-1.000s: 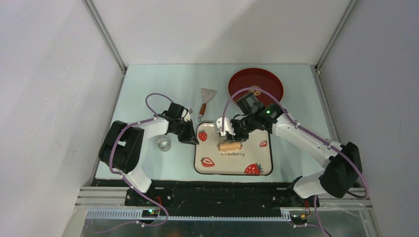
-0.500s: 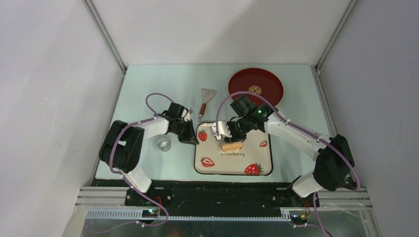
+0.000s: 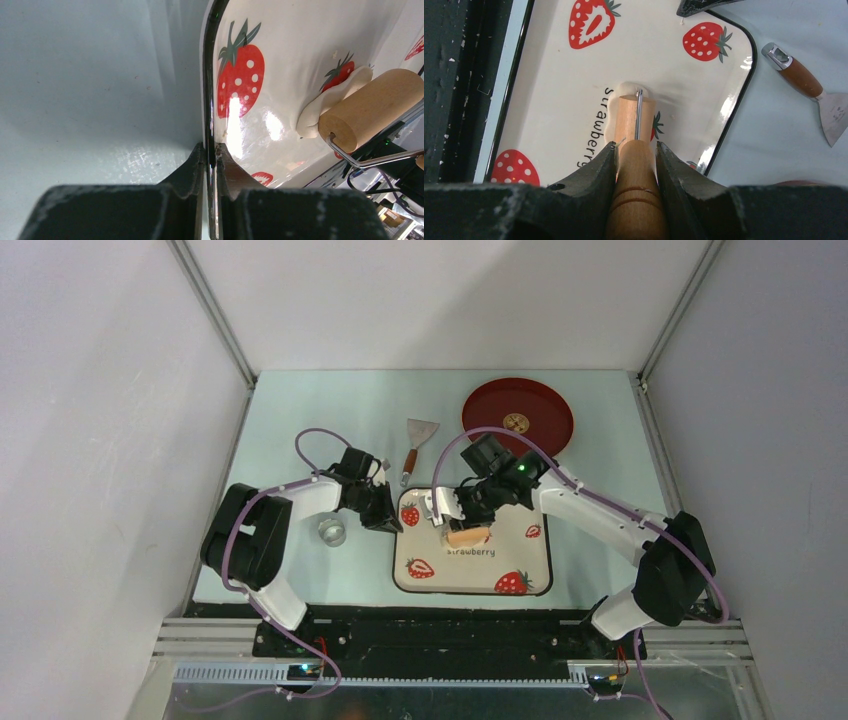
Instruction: Roll out the dumpling wrappers from the dough
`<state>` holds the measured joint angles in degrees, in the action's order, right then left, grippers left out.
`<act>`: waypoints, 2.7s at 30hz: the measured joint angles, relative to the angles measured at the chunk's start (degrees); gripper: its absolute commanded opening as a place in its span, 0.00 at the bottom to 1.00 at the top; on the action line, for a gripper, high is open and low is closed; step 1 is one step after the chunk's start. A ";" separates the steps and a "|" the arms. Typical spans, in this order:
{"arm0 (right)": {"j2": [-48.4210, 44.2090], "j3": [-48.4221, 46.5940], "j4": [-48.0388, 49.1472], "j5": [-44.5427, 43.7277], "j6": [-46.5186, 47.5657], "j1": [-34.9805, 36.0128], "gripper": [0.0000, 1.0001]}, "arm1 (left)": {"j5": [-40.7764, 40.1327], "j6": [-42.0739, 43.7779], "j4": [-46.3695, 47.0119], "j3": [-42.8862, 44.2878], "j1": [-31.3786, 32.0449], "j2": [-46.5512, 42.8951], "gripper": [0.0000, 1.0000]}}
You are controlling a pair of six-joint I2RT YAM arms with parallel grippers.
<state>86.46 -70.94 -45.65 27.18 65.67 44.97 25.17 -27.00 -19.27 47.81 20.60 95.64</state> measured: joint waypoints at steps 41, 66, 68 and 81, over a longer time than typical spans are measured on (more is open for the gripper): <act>-2.43 6.27 9.07 0.85 -8.15 1.46 0.00 | 0.09 0.07 0.02 0.00 0.00 0.07 0.00; -9.27 16.11 19.56 1.90 -11.65 1.97 0.00 | 0.09 0.09 0.02 0.02 0.00 0.07 0.00; -9.27 16.04 19.28 1.55 -11.63 2.16 0.00 | 0.09 0.09 0.00 0.02 0.00 0.07 0.00; -4.98 9.01 10.16 -4.61 -11.76 4.50 0.00 | 0.02 0.11 -0.31 0.22 0.00 0.11 0.00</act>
<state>81.47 -61.93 -35.48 22.57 53.91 49.47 25.19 -26.89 -19.57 48.03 20.60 95.74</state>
